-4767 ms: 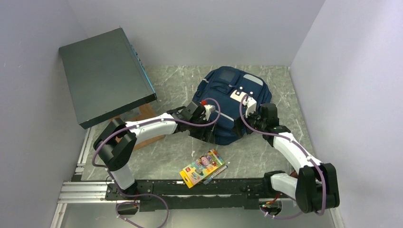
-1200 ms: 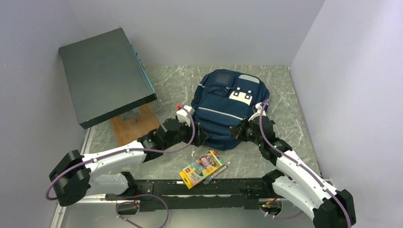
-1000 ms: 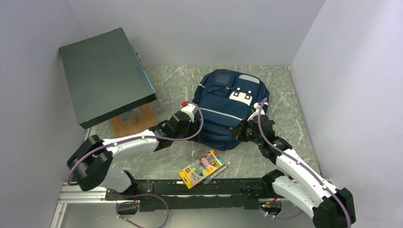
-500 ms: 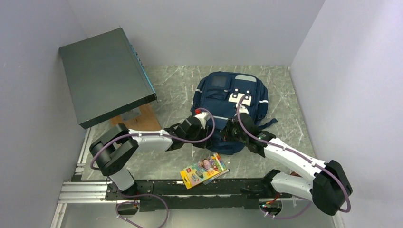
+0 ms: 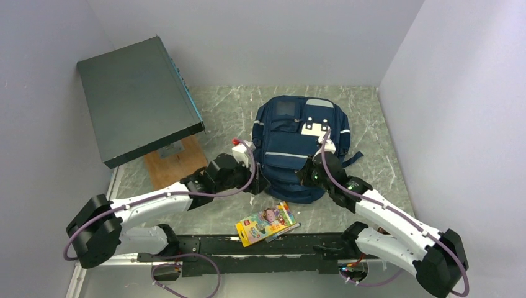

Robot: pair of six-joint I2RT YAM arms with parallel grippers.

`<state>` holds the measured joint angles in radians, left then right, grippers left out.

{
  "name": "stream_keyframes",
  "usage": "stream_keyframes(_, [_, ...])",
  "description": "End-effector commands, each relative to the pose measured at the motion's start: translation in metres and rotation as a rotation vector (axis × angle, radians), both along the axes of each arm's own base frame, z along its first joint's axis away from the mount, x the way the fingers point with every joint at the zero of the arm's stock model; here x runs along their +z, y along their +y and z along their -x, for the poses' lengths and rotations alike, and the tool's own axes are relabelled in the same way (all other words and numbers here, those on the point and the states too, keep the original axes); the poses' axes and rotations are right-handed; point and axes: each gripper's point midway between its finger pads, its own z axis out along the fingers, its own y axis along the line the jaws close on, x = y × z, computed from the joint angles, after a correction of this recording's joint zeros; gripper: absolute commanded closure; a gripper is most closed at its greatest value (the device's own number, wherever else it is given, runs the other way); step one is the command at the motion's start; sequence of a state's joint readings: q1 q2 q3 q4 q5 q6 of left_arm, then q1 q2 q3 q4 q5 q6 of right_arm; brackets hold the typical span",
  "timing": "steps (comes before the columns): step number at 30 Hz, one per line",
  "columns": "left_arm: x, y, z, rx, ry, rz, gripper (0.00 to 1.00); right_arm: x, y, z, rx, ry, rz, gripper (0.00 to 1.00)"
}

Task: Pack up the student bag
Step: Unzip the student bag at the center of the board.

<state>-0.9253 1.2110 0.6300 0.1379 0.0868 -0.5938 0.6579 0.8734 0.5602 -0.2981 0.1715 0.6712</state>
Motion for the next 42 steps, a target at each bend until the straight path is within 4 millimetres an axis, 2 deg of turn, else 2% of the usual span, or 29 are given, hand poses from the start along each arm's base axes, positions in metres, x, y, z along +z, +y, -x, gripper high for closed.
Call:
stream_keyframes(1, [-0.013,0.036,-0.035,0.17,0.031,-0.095,0.27,0.009,0.01,-0.006,0.041,-0.008,0.009,1.0])
stream_keyframes(3, [-0.017,0.047,-0.053,0.237,0.092,-0.11,0.25,0.01,0.015,-0.006,0.057,-0.01,-0.018,1.0])
stream_keyframes(7, [-0.018,0.03,-0.064,0.227,0.14,-0.08,0.25,0.012,0.014,-0.006,0.05,-0.015,-0.022,1.0])
stream_keyframes(9, [-0.021,0.015,-0.068,0.211,0.165,-0.048,0.31,0.013,0.012,-0.005,0.043,-0.015,-0.018,1.0])
stream_keyframes(11, [-0.04,0.005,-0.067,0.19,0.212,-0.053,0.37,0.014,0.01,-0.004,0.032,-0.013,-0.022,1.0])
stream_keyframes(13, [-0.055,-0.004,-0.063,0.161,0.254,-0.053,0.49,0.015,0.01,-0.003,0.021,-0.009,-0.035,1.0])
stream_keyframes(16, [-0.071,-0.016,-0.057,0.125,0.304,-0.023,0.6,0.017,0.017,-0.002,0.028,0.005,-0.076,1.0])
stream_keyframes(19, [-0.078,-0.027,-0.047,0.086,0.337,0.016,0.71,0.011,0.035,-0.003,0.029,0.045,-0.153,1.0])
stream_keyframes(23, [-0.075,-0.036,-0.038,0.057,0.33,0.046,0.82,0.011,0.072,-0.008,0.038,0.05,-0.229,1.0])
stream_keyframes(27, [-0.067,-0.038,-0.032,0.042,0.299,0.071,0.93,0.008,0.112,-0.019,0.076,0.062,-0.199,1.0])
stream_keyframes(29, [-0.064,-0.037,-0.029,0.035,0.288,0.082,0.94,0.008,0.121,-0.023,0.085,0.065,-0.201,0.98])
stream_keyframes(31, [-0.063,-0.033,-0.027,0.036,0.28,0.076,0.95,0.013,0.115,-0.028,0.066,0.035,-0.19,0.91])
stream_keyframes(35, [-0.063,-0.021,-0.025,0.055,0.265,0.062,0.93,0.017,0.091,-0.03,0.034,-0.008,-0.129,0.77])
stream_keyframes(39, [-0.062,-0.017,-0.025,0.053,0.259,0.043,0.83,0.009,0.056,-0.02,0.007,0.013,-0.088,0.61])
stream_keyframes(42, [-0.057,-0.016,-0.027,0.041,0.233,0.035,0.72,0.013,0.024,-0.011,-0.029,0.009,-0.071,0.5])
